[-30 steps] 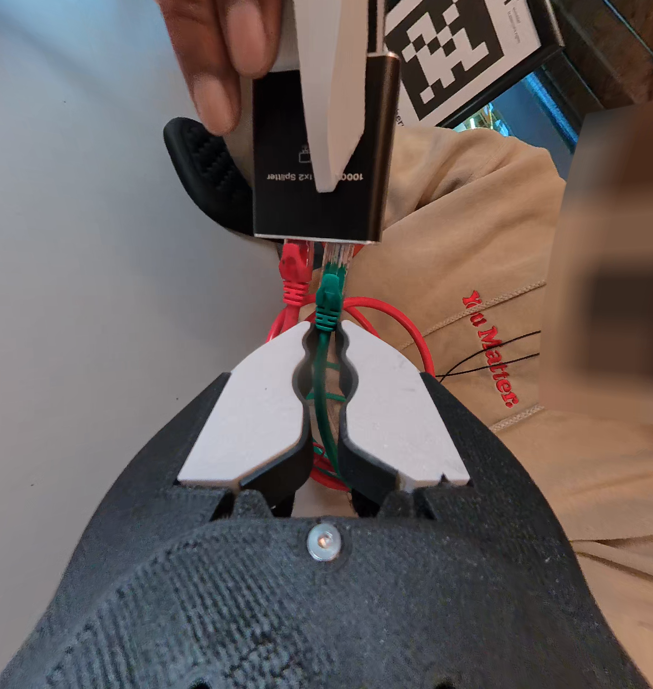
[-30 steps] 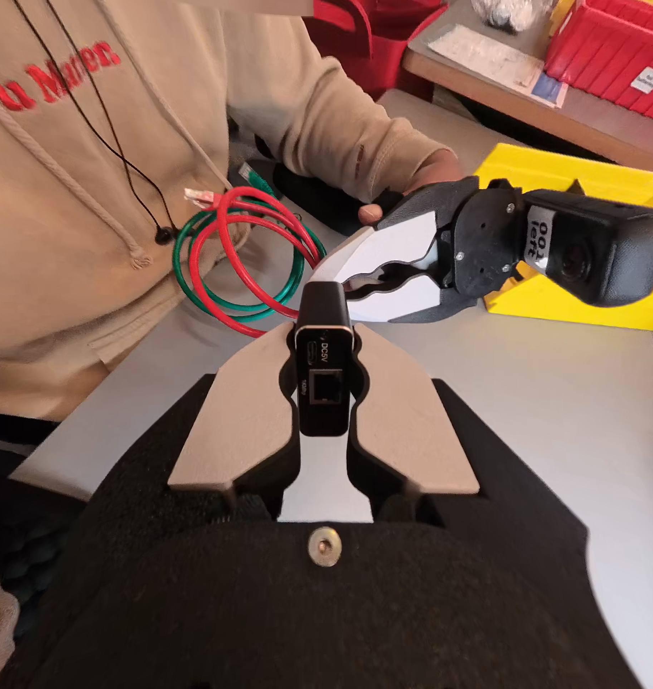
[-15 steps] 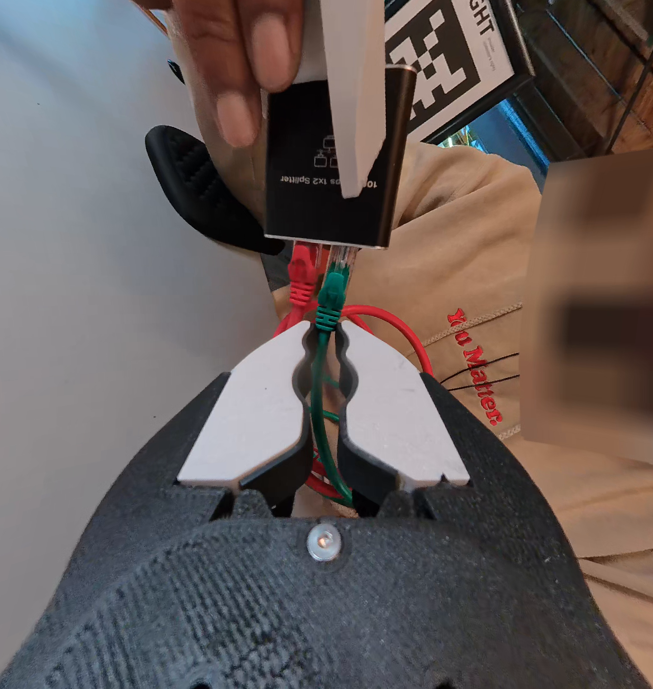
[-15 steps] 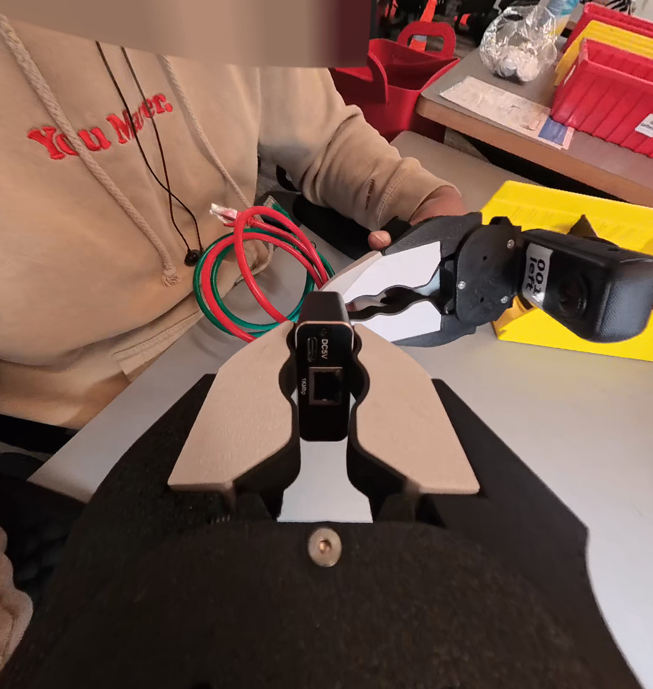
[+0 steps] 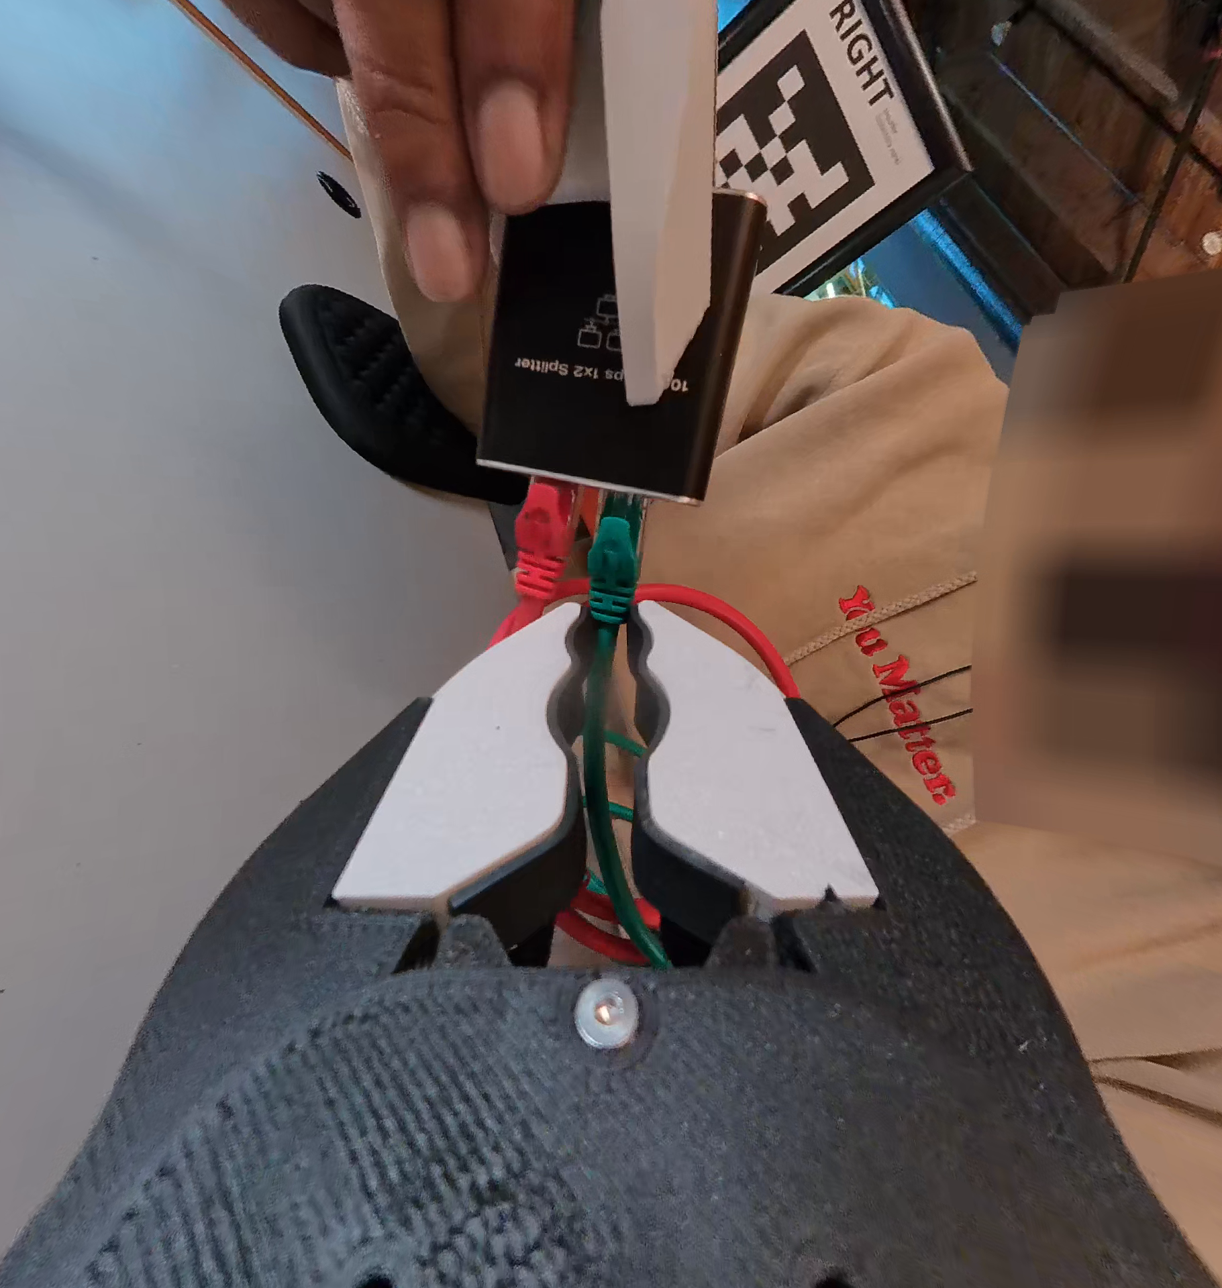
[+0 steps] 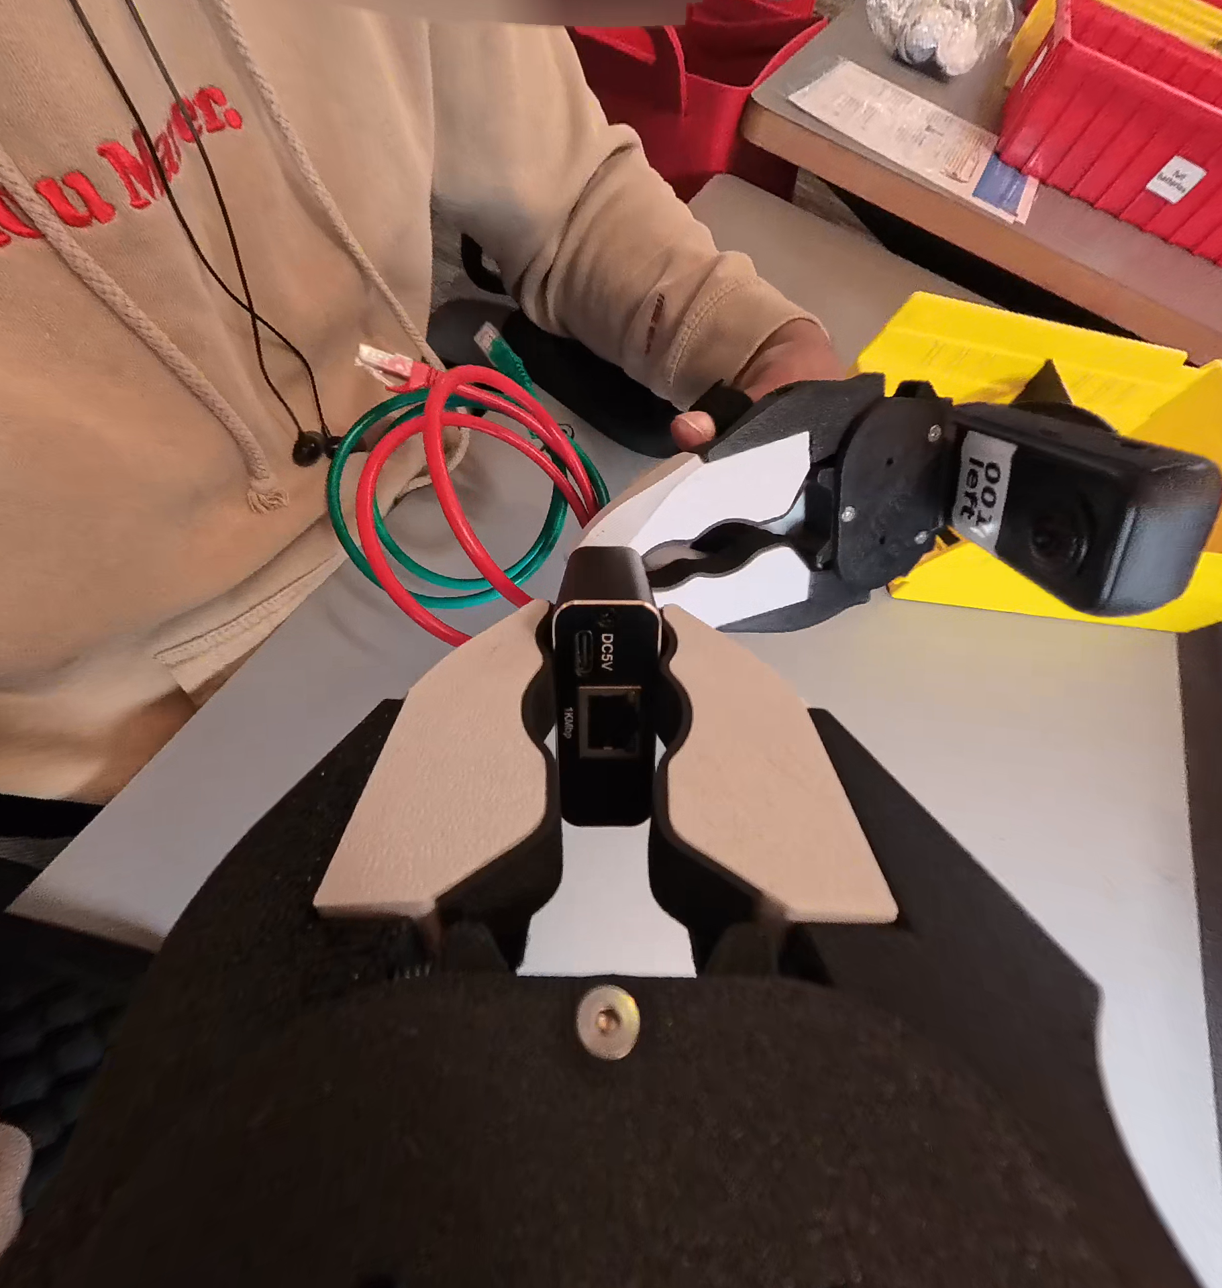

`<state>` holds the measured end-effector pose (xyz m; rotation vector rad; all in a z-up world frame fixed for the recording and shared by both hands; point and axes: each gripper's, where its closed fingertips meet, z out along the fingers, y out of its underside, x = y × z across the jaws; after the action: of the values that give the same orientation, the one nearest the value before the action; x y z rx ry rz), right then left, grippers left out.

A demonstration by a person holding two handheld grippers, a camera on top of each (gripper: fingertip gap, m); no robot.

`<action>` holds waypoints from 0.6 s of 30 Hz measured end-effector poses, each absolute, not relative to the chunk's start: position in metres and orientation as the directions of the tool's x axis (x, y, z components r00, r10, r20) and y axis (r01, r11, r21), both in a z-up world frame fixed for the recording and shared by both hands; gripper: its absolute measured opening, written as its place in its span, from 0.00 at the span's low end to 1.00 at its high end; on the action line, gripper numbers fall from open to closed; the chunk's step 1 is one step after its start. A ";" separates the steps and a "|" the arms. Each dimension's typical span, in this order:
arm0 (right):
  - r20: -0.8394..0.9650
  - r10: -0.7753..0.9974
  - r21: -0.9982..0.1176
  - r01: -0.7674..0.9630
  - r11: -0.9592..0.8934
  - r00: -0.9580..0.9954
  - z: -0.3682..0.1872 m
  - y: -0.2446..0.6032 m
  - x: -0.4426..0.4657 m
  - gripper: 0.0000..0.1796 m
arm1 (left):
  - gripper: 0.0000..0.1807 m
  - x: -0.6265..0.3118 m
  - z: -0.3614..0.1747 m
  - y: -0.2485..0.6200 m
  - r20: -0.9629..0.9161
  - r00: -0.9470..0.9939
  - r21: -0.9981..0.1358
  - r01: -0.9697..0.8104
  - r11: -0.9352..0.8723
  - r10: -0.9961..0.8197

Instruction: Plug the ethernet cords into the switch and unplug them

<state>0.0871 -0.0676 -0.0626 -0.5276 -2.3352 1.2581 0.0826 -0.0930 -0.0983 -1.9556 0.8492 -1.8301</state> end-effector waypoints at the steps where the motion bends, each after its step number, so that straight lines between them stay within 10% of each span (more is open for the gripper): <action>1: 0.182 0.516 -0.853 0.127 0.506 -0.837 -0.063 -0.068 0.087 0.13 | 0.04 0.083 -0.099 -0.093 0.774 0.001 -0.620 -0.201 -0.759 -0.633; 18: 0.077 0.479 -0.898 0.147 0.414 -0.875 -0.058 -0.084 0.088 0.14 | 0.05 0.091 -0.103 -0.098 0.673 0.036 -0.709 -0.252 -0.659 -0.738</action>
<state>0.0879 -0.0843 -0.0582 -0.5412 -2.3521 1.4463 0.0914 -0.0975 -0.1028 -1.9243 1.0006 -1.6573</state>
